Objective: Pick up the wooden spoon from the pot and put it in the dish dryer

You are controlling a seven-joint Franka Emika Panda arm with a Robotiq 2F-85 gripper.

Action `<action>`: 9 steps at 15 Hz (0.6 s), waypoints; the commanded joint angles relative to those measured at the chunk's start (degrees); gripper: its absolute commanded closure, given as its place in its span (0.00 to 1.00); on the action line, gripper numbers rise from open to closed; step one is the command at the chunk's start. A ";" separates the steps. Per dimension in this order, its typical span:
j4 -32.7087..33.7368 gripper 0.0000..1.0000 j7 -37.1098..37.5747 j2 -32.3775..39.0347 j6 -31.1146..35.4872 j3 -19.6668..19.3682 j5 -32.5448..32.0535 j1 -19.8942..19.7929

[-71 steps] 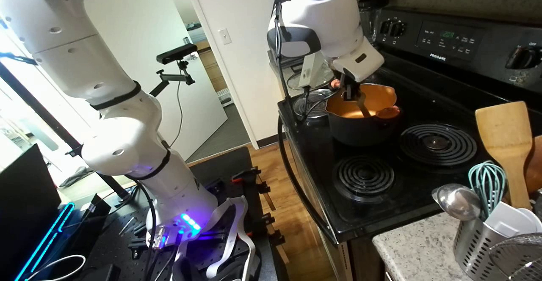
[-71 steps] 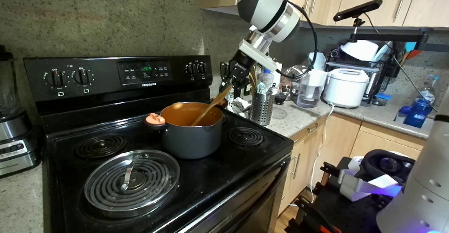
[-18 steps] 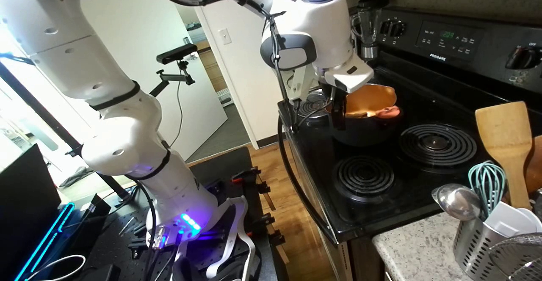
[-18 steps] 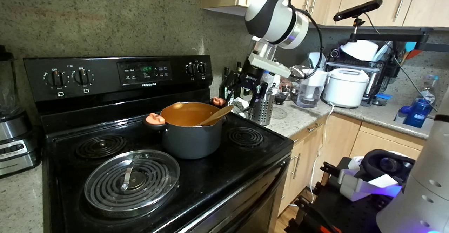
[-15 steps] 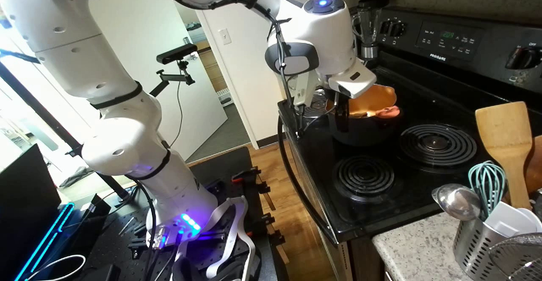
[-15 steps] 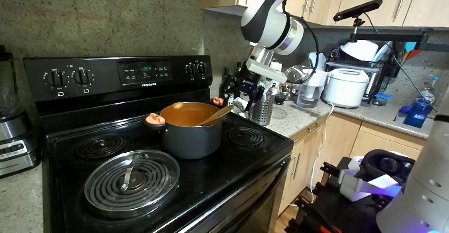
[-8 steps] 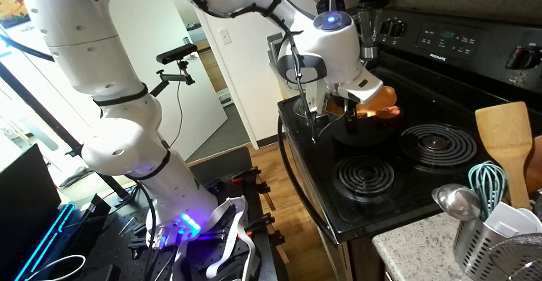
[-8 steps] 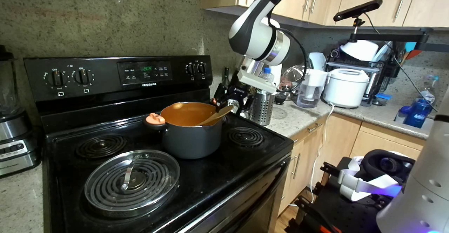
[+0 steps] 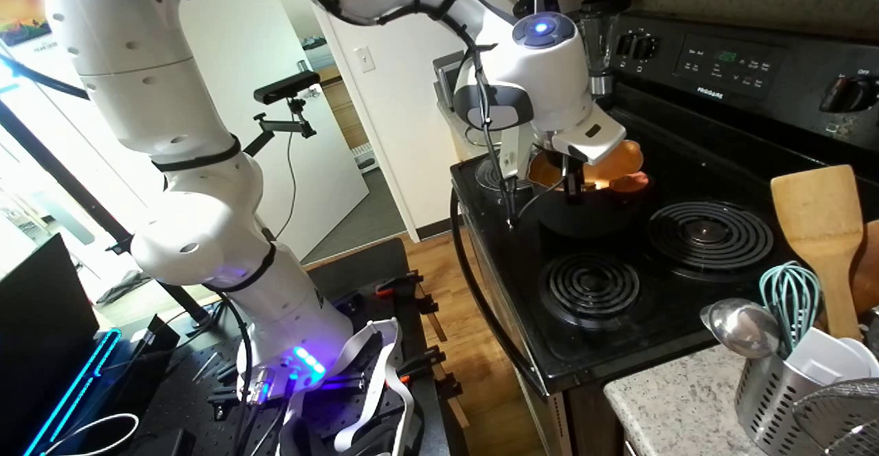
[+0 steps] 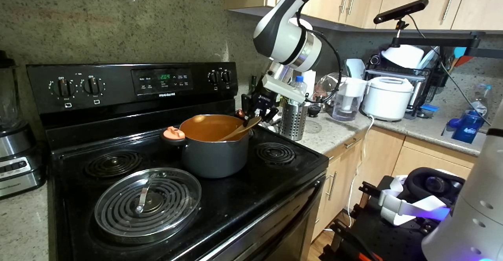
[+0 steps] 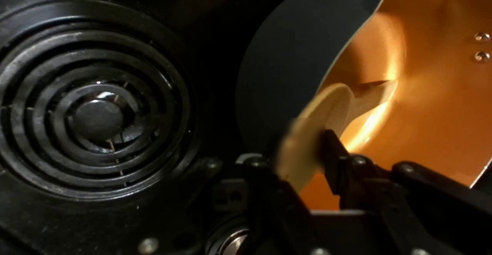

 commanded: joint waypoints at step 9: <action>0.33 0.97 -2.44 -3.60 -1.11 -0.03 4.47 -0.98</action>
